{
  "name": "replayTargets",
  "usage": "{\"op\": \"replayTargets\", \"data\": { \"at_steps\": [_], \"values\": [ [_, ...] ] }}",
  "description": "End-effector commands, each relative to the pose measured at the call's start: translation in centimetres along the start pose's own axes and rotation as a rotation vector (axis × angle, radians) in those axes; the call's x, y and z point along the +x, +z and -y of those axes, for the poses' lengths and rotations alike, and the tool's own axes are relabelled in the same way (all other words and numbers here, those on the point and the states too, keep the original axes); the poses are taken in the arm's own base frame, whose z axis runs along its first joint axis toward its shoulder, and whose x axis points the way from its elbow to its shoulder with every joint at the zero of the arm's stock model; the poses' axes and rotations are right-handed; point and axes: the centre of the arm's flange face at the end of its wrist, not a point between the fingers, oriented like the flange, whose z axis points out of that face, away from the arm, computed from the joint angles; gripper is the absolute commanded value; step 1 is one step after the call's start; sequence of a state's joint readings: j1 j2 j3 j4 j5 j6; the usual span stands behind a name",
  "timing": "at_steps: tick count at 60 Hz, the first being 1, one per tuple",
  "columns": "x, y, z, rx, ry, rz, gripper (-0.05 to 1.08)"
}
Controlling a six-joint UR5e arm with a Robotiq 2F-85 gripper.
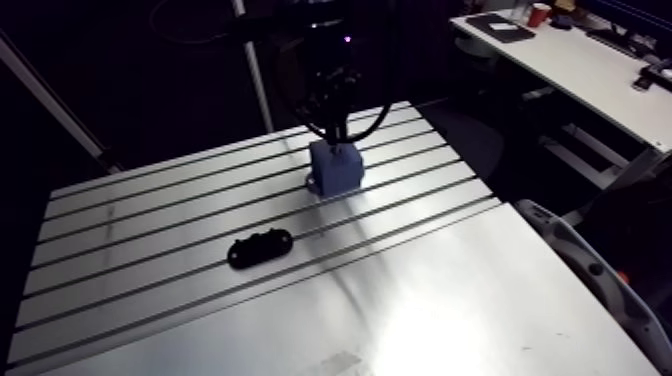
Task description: Pick up the M10 bolt and insert it into the hex recess until seated.
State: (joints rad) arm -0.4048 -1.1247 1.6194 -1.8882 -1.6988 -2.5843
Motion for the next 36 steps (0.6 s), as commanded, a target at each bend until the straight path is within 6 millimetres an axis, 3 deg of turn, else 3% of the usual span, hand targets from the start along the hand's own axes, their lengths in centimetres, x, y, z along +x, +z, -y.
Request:
{"op": "replayTargets", "data": {
  "at_steps": [1, 6, 8, 9, 10, 11, 12, 13, 36],
  "values": [
    [0.0, 0.2, 0.3, 0.002, 0.005, 0.0, 0.79],
    [0.0, 0.1, 0.3, -0.005, 0.006, -0.005, 0.76],
    [0.0, 0.1, 0.2, -0.009, 0.005, -0.007, 0.71],
    [0.0, 0.0, 0.2, -0.011, 0.004, -0.008, 0.51],
    [0.0, 0.0, 0.2, -0.011, 0.004, -0.008, 0.51],
    [0.0, 0.0, 0.2, -0.011, 0.004, -0.008, 0.17],
    [0.0, 0.0, 0.2, -0.011, 0.004, -0.008, 0.17],
    [-0.1, -0.1, 0.2, -0.012, 0.005, -0.011, 0.03],
    [-0.2, -1.3, -0.4, -0.041, 0.013, -0.031, 0.0]
  ]
}}
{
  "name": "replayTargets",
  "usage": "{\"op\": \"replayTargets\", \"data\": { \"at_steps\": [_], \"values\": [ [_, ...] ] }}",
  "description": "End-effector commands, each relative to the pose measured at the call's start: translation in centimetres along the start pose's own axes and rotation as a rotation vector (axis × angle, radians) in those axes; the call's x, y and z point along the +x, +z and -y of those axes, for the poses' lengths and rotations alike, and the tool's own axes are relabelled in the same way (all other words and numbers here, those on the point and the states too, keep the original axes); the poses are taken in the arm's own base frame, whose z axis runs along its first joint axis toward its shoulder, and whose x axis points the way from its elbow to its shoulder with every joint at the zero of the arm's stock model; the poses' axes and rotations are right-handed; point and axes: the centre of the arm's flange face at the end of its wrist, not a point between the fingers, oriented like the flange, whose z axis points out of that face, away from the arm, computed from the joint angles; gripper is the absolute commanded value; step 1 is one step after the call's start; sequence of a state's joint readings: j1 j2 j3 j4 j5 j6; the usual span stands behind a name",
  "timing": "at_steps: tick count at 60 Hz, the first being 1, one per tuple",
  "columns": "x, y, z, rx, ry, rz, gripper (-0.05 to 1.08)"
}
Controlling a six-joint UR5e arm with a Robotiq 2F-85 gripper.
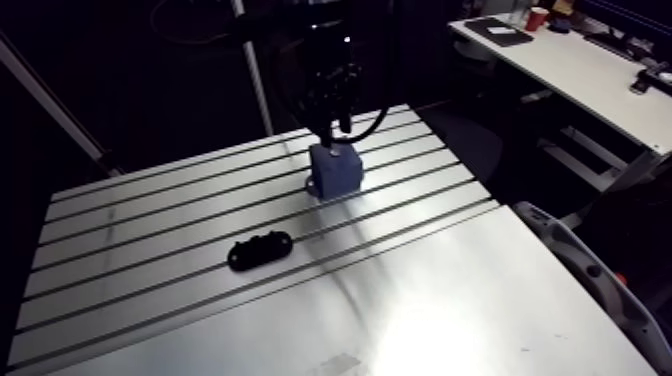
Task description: Pick up the M10 bolt and insert it into the hex recess until seated.
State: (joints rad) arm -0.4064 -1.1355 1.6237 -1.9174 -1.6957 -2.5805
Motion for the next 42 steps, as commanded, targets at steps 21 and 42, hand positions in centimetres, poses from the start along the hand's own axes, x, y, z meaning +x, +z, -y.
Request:
{"op": "replayTargets", "data": {
  "at_steps": [21, 42],
  "values": [
    [-0.1, -1.0, -0.5, -0.017, 0.01, -0.019, 0.0],
    [-2.3, -4.7, -0.6, -0.033, 0.38, -0.068, 0.19]
  ]
}}
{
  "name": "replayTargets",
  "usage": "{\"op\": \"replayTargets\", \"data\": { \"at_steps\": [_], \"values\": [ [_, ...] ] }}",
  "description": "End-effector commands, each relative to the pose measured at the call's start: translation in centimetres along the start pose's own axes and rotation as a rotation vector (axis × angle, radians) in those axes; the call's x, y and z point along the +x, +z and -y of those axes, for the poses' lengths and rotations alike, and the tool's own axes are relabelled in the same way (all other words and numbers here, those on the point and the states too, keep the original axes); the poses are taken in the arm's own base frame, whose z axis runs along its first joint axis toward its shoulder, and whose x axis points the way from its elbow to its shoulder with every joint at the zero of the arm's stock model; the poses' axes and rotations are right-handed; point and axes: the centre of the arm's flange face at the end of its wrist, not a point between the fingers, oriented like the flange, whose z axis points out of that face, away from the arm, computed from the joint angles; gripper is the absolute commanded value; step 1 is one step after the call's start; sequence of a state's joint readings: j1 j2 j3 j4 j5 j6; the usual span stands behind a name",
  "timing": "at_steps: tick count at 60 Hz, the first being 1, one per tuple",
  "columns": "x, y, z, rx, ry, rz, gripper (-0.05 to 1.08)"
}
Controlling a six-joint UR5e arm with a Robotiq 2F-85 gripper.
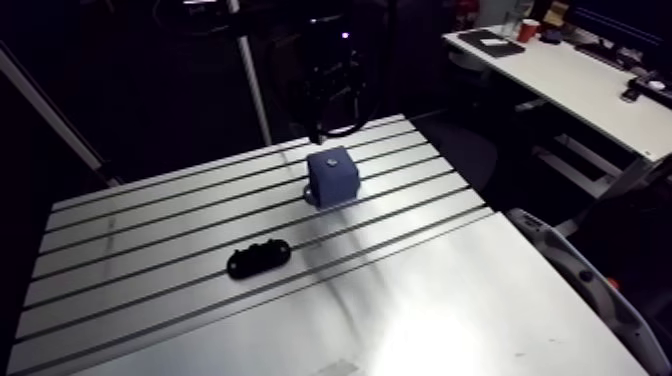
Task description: Pick up the M10 bolt and insert it into the hex recess until seated.
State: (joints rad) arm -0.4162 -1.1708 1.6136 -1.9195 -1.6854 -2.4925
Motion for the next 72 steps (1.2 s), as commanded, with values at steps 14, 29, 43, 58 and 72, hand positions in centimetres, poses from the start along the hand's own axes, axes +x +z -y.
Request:
{"op": "replayTargets", "data": {
  "at_steps": [14, 29, 43, 58, 72],
  "values": [
    [-2.5, -1.9, 0.8, 0.035, 0.567, -0.015, 1.05],
    [-1.7, -1.1, 2.0, 0.095, 0.563, -0.092, 1.08],
    [-1.4, -0.4, 1.6, 0.085, 0.562, -0.093, 1.08],
    [-1.1, 1.0, 1.1, 0.091, 0.55, -0.066, 1.08],
    [-0.9, 2.3, 0.6, 0.073, 0.527, -0.045, 1.08]
  ]
}}
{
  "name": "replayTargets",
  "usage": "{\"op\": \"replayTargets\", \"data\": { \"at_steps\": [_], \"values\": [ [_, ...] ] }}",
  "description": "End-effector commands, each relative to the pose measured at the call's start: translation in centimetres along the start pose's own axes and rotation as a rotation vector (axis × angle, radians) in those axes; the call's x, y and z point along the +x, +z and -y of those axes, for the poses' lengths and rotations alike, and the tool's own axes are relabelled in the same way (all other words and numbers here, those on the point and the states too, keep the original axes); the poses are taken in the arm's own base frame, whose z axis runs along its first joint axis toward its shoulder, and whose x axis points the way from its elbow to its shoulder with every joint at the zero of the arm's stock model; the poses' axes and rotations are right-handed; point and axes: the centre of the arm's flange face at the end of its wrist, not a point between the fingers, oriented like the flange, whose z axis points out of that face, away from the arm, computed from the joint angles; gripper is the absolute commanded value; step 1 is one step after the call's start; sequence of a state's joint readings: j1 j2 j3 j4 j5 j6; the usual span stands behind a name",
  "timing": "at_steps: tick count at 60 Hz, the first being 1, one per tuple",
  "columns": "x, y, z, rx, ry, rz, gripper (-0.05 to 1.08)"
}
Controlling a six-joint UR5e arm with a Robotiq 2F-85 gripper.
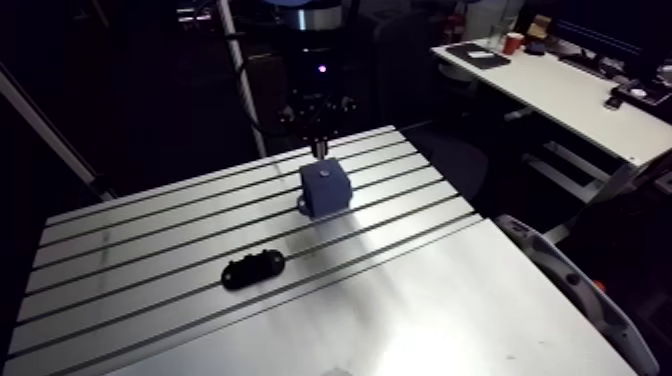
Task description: Pick up the M10 bolt and insert it into the hex recess until seated.
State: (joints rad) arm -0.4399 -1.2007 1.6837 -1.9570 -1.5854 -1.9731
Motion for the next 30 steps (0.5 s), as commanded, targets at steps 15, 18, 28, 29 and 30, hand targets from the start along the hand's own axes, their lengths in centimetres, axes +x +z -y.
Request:
{"op": "replayTargets", "data": {
  "at_steps": [15, 18, 28, 29, 30],
  "values": [
    [0.45, 1.57, -0.54, -0.025, -0.02, 0.023, 1.08],
    [0.45, 1.58, -0.54, -0.025, -0.02, 0.023, 1.08],
    [0.41, 1.69, -0.55, -0.024, -0.021, 0.032, 1.08],
    [0.36, 1.76, -0.55, -0.024, -0.021, 0.036, 1.08],
    [0.36, 1.76, -0.55, -0.024, -0.021, 0.036, 1.08]
  ]
}}
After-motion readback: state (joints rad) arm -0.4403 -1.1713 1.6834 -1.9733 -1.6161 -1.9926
